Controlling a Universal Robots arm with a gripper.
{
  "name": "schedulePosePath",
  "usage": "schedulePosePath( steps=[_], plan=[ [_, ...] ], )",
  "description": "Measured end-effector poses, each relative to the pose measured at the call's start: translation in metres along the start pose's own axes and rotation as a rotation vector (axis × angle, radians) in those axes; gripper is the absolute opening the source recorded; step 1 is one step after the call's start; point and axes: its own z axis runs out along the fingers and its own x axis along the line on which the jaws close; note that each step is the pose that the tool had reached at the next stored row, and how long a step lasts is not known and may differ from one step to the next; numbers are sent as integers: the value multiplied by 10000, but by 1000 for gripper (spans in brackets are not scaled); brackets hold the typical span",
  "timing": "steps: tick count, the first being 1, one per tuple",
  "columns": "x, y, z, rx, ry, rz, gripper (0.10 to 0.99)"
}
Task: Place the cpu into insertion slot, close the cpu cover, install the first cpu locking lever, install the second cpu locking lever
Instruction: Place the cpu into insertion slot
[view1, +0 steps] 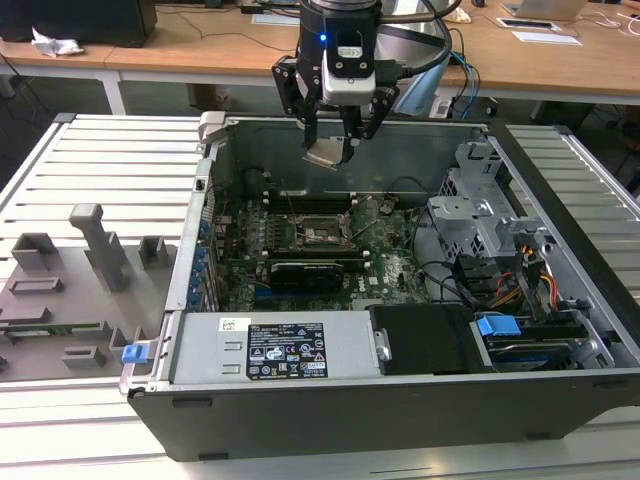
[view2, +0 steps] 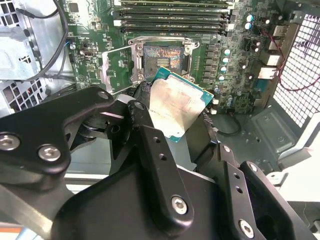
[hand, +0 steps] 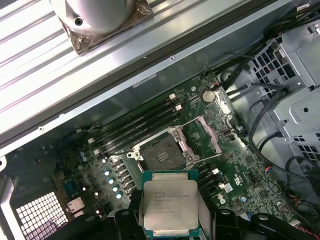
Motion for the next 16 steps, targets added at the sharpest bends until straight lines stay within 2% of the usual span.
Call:
schedulePosePath(
  steps=[8,16],
  plan=[
    [0,0,2,-3,-14,155,529],
    [0,-1,5,-12,-53,602,529]
  ],
)
